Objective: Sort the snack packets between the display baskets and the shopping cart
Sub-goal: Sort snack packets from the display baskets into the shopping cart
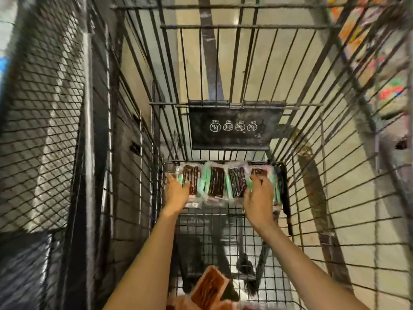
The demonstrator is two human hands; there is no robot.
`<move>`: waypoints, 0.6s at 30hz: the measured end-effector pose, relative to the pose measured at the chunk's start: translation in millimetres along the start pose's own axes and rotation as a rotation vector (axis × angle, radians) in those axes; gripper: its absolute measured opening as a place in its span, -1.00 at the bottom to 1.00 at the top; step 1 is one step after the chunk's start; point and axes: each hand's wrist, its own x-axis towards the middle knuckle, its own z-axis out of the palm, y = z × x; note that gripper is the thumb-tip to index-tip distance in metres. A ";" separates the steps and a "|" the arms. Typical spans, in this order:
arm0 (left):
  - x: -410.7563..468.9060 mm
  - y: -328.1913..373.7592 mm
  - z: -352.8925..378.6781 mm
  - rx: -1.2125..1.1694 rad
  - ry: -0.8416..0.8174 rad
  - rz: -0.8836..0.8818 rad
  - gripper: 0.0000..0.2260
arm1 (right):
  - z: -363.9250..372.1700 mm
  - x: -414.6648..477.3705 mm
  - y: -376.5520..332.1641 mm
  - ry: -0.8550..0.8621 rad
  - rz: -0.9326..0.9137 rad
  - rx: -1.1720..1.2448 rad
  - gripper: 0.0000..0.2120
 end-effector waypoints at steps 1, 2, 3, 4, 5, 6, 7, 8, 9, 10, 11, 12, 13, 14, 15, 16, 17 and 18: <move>-13.4 3.2 -5.8 0.005 0.038 0.047 -0.50 | -8.3 -11.4 -0.4 0.005 -0.020 0.037 -0.70; -31.0 5.5 -11.7 0.013 0.069 0.110 -0.56 | -18.0 -25.1 -2.2 -0.004 -0.033 0.085 -0.73; -51.2 6.9 -17.9 0.019 0.096 0.186 -0.60 | -28.7 -39.4 -5.1 -0.027 -0.047 0.130 -0.75; -73.8 7.4 -23.8 0.022 0.100 0.255 -0.60 | -40.0 -54.5 -8.0 -0.063 -0.060 0.163 -0.74; -98.5 7.9 -28.9 0.018 0.076 0.308 -0.61 | -51.8 -70.4 -11.1 -0.107 -0.073 0.186 -0.72; -124.5 7.6 -34.0 0.018 0.040 0.347 -0.62 | -63.4 -87.0 -13.7 -0.150 -0.097 0.202 -0.69; -150.8 5.0 -38.5 0.036 0.012 0.378 -0.64 | -74.9 -104.1 -15.7 -0.186 -0.137 0.205 -0.68; -177.9 1.4 -43.0 0.062 0.008 0.409 -0.63 | -86.8 -121.7 -17.9 -0.218 -0.184 0.194 -0.67; -205.6 -4.0 -47.8 0.086 0.024 0.446 -0.62 | -99.5 -140.0 -20.3 -0.245 -0.227 0.185 -0.67; -233.7 -10.6 -52.4 0.096 0.049 0.484 -0.62 | -112.4 -158.1 -22.0 -0.271 -0.262 0.190 -0.68; -261.6 -18.7 -57.0 0.094 0.076 0.512 -0.63 | -125.3 -175.5 -23.4 -0.298 -0.296 0.206 -0.68; -290.6 -28.2 -61.8 0.080 0.099 0.524 -0.64 | -138.3 -193.7 -24.7 -0.322 -0.329 0.213 -0.69; -319.5 -39.2 -67.1 0.055 0.120 0.525 -0.65 | -151.3 -211.8 -25.8 -0.337 -0.363 0.207 -0.69; -347.7 -50.1 -72.1 0.030 0.141 0.522 -0.65 | -163.7 -229.8 -26.2 -0.345 -0.396 0.200 -0.68; -375.3 -60.7 -76.6 0.010 0.165 0.524 -0.67 | -175.4 -247.6 -26.2 -0.353 -0.429 0.203 -0.68; -400.7 -71.9 -80.2 -0.014 0.192 0.535 -0.70 | -186.3 -265.0 -26.0 -0.363 -0.458 0.214 -0.69; -425.2 -83.5 -82.4 -0.046 0.224 0.545 -0.74 | -197.0 -282.5 -24.9 -0.378 -0.491 0.223 -0.69; -448.8 -95.5 -84.1 -0.077 0.261 0.540 -0.76 | -207.0 -299.7 -24.0 -0.394 -0.525 0.231 -0.70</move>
